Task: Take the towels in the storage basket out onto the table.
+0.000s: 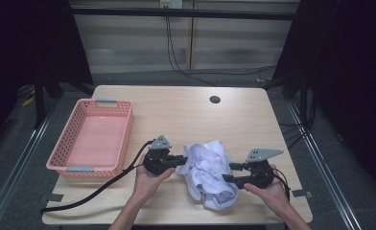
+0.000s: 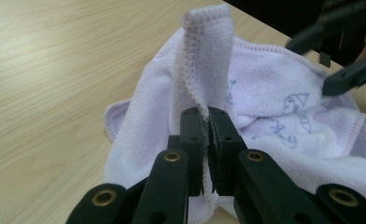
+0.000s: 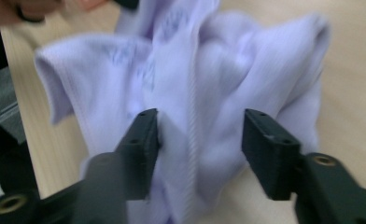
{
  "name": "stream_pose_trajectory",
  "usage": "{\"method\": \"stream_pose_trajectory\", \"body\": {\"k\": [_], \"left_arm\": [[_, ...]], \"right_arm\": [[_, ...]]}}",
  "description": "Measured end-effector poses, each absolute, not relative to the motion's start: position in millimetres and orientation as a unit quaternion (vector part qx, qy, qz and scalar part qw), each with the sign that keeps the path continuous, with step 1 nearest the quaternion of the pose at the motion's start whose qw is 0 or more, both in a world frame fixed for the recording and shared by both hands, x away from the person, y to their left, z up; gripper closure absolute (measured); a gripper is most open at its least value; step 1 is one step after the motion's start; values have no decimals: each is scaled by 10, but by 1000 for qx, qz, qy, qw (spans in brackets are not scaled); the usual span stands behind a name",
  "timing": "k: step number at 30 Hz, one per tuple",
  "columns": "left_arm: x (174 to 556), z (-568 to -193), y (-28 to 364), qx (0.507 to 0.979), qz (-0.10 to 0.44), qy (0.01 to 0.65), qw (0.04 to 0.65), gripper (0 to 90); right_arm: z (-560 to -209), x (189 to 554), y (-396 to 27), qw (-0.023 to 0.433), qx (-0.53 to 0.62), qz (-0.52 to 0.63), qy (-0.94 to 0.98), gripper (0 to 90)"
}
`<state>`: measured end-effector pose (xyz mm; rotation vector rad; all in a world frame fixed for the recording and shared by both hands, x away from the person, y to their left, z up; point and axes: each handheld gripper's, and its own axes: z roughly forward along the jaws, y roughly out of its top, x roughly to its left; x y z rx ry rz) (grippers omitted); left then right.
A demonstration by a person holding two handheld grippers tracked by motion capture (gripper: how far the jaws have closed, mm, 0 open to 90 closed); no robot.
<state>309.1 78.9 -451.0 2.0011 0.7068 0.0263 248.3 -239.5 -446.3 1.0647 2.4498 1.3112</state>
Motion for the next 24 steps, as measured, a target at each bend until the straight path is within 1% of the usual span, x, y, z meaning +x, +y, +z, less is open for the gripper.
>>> {"method": "stream_pose_trajectory", "body": {"k": [3,4,6,8,9,10,11,12,13,14,15,16,19,20,21,22,24], "left_arm": [[3135,-4496,777,811,4,294,505,869],[3155,-4483,760,811,3,292,507,871],[3156,-4473,752,810,4,289,510,871],[3151,-4454,739,805,-3,290,518,870],[3128,-4448,734,809,-4,291,511,831],[3128,-4448,734,809,-4,291,511,772],[3105,-4445,744,814,-3,289,504,772],[3066,-4437,766,822,7,288,491,708],[3042,-4430,788,826,16,292,482,663],[3012,-4420,829,828,20,300,474,543],[2978,-4411,879,826,18,306,472,543],[2933,-4401,932,828,17,306,469,500],[2774,-4388,1053,833,16,306,460,462],[2719,-4387,1065,834,16,303,460,467],[2671,-4389,1056,835,12,294,465,499],[2624,-4418,984,836,-4,278,474,502],[2622,-4440,933,833,-10,279,478,502]], "right_arm": [[-4321,2651,-2293,93,352,462,809,378],[-4292,2795,-2157,91,345,465,810,367],[-4327,2933,-1989,85,338,452,821,343],[-4362,2990,-1915,85,330,448,826,344],[-4441,3055,-1777,64,327,441,834,371],[-4441,3055,-1777,64,327,441,834,371],[-4479,3052,-1717,65,321,431,841,469],[-4519,3033,-1669,74,314,417,849,615],[-4562,3015,-1646,85,319,408,851,711],[-4581,3019,-1678,81,327,412,847,787],[-4581,3019,-1678,81,327,412,847,787],[-4564,3019,-1714,84,332,420,841,800],[-4488,3018,-1832,83,342,440,826,801],[-4473,3023,-1868,79,346,447,821,800],[-4464,3041,-1915,79,353,452,815,794],[-4466,3052,-1932,78,356,453,814,790],[-4471,3060,-1939,76,359,456,811,781]]}}
